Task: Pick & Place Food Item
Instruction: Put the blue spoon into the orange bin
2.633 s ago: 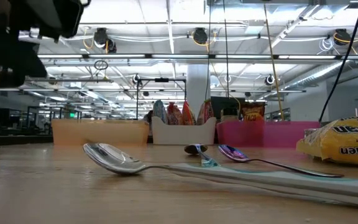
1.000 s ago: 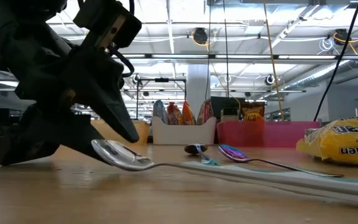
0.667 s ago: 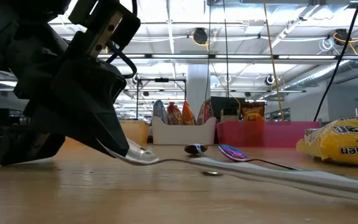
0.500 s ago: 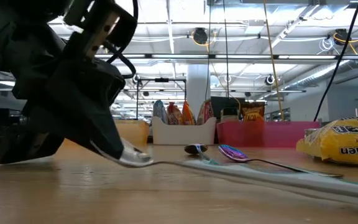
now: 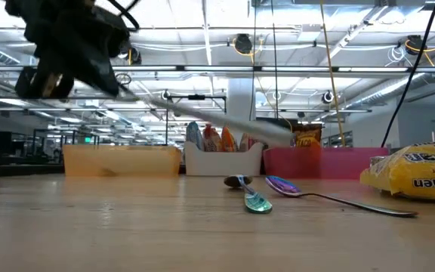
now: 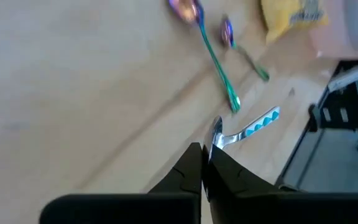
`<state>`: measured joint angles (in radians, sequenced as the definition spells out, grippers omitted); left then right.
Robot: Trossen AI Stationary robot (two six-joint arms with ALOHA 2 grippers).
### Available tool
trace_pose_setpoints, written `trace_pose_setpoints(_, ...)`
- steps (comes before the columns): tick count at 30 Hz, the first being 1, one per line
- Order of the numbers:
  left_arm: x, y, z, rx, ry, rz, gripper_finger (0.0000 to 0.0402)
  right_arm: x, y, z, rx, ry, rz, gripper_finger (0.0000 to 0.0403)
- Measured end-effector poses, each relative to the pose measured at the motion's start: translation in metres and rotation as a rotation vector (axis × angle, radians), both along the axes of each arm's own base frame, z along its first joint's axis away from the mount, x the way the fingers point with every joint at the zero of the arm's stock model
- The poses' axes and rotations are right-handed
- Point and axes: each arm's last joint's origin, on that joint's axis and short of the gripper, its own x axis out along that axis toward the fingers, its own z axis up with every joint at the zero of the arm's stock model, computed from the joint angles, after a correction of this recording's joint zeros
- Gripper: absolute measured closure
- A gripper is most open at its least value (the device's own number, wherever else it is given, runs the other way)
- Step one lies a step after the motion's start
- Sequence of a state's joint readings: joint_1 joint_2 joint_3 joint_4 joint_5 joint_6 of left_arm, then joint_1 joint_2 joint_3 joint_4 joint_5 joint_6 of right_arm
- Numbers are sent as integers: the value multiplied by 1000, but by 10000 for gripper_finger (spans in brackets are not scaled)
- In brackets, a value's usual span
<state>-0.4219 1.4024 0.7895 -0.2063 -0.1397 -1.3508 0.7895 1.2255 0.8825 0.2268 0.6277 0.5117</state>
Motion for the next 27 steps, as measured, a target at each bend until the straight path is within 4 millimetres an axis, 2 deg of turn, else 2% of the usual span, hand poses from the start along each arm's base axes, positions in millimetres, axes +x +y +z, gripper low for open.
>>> trace_pose_setpoints(8, -41, 31, 54, 123, -129, 113, 397, 0, 0, 0, 0, 0, 0, 207)
trace_pose_setpoints(13, -66, 52, 78, 170, -215, 166, 397, 2, -2, 0, -1, -1, -11, 207)
trace_pose_setpoints(21, -106, 90, 93, 250, -194, 255, 398, 15, -17, 5, -29, -44, -75, 207)
trace_pose_setpoints(27, -131, 114, 93, 275, -116, 297, 398, 32, -41, 11, -72, -103, -176, 207)
